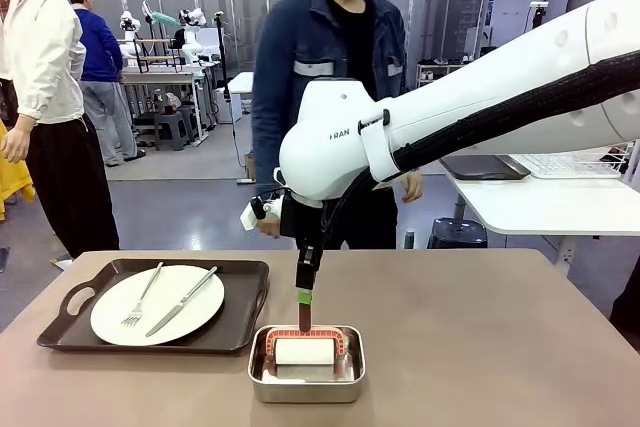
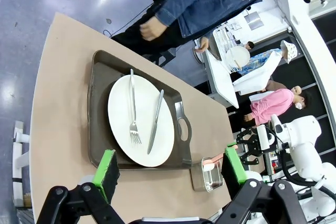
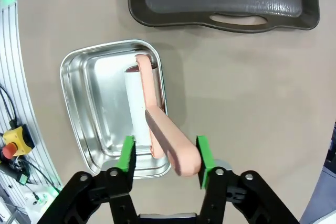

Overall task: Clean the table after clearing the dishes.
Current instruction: Place the Lint Roller back on top of the Airtight Container, then when the right (or left) Handle tray is removed, use the right hand (or left hand) to clean the right (or left) side of the table with the Lint Roller.

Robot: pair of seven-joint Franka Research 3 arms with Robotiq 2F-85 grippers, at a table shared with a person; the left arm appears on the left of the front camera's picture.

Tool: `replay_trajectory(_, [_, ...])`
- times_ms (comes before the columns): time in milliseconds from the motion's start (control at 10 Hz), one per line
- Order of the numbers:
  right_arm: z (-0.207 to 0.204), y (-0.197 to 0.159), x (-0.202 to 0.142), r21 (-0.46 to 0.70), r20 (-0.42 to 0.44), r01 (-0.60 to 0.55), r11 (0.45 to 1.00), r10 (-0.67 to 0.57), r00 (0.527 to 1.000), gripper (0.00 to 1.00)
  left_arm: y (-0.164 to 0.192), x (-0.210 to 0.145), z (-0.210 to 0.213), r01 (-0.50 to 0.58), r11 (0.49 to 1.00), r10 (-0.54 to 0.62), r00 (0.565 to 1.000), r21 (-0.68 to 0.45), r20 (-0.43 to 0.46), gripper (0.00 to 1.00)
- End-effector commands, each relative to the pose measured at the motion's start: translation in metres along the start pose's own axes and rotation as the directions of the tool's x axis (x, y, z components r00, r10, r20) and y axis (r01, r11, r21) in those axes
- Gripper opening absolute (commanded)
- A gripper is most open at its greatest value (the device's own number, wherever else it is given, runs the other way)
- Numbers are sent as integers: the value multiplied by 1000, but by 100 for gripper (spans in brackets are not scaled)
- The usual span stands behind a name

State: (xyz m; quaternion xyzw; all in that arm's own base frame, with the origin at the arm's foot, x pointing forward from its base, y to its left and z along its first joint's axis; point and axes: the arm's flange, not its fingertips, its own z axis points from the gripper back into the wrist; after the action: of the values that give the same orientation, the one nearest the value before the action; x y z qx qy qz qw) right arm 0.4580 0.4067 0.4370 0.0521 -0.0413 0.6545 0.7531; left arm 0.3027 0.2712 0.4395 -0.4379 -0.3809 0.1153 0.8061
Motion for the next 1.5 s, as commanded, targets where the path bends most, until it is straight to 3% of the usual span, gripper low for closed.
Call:
replay_trajectory(0, [4,6,-4,17,13,4,1000,-4,1000,100,1,0,2,16,1000,-16,1000,-13,2,100])
replay_trajectory(300, [10,5,-4,3,18,12,1000,-12,1000,100,1,0,2,16,1000,-16,1000,-13,2,100])
replay_trajectory(400, [8,4,-5,-35,-27,38,999,-39,999,100,1,0,2,16,1000,-16,1000,-13,2,100])
replay_trajectory(500, [5,0,-1,-3,9,7,1000,-7,1000,100,1,0,2,16,1000,-16,1000,-13,2,100])
replay_trajectory(1400, [5,0,-1,-3,9,7,1000,-7,1000,100,1,0,2,16,1000,-16,1000,-13,2,100])
